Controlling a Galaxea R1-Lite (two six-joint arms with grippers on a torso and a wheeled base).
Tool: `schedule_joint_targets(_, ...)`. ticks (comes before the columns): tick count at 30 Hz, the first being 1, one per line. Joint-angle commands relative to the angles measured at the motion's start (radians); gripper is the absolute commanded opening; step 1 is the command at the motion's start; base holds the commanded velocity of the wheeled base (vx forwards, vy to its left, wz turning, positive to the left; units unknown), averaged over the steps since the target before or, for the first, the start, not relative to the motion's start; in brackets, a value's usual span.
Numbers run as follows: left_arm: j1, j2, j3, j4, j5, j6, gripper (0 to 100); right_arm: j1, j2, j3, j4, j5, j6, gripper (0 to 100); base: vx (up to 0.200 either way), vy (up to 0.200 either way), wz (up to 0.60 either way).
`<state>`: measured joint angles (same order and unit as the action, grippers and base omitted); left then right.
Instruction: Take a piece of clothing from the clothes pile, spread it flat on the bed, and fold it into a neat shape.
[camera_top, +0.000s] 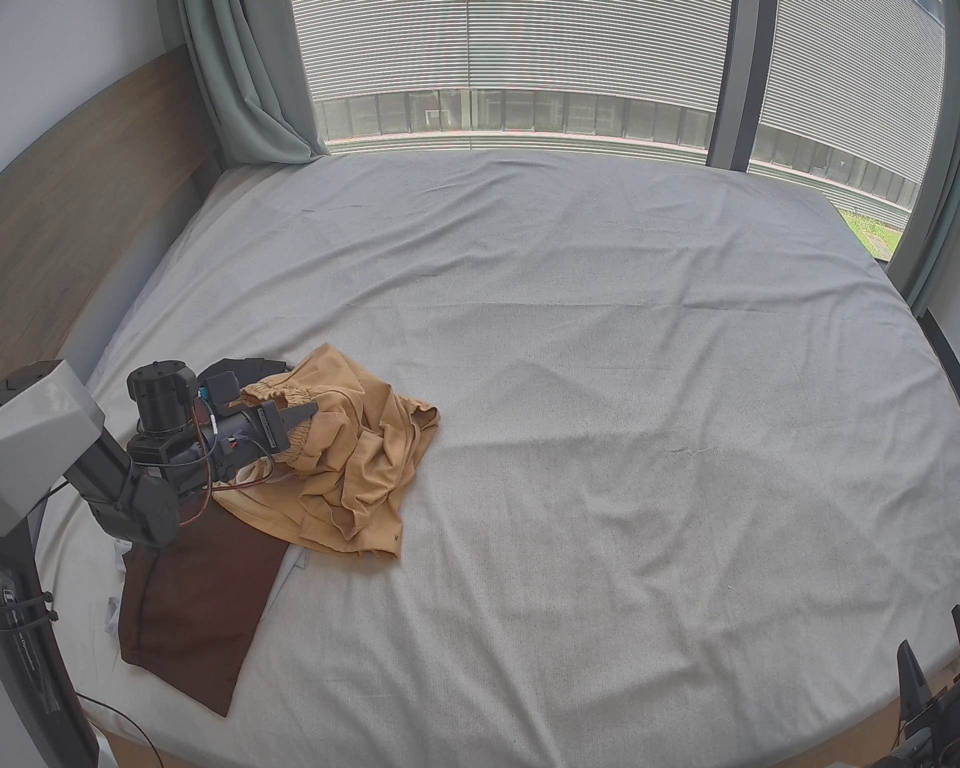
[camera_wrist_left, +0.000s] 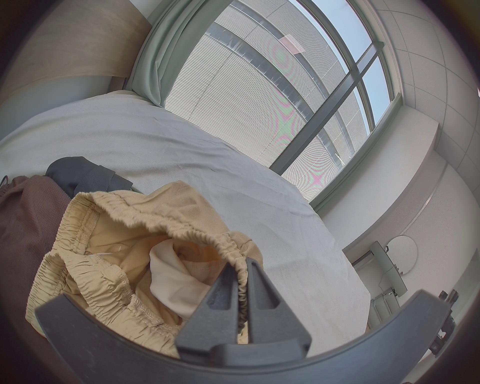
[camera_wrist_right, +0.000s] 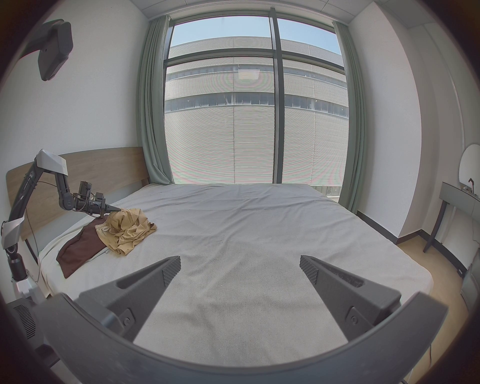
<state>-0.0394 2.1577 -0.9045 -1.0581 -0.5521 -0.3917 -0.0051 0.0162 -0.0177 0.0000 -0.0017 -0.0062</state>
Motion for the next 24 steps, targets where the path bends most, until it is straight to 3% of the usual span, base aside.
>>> schedule_joint_targets(1,0.001,0.004,0.009,-0.006,0.0,-0.003,0,-0.001,-0.015,0.018,0.0,0.0,0.0,100,0.0,0.0,0.0)
schedule_joint_targets(17,0.003,-0.119,0.131,-0.077,-0.012,-0.115,0,-0.001,-0.016,0.018,0.0,0.0,0.002,100,0.0,0.0,0.0)
schedule_joint_targets(24,-0.001,-0.157,0.222,-0.14,-0.02,-0.118,0,-0.001,-0.016,0.018,0.0,0.0,0.002,100,0.0,0.0,0.0)
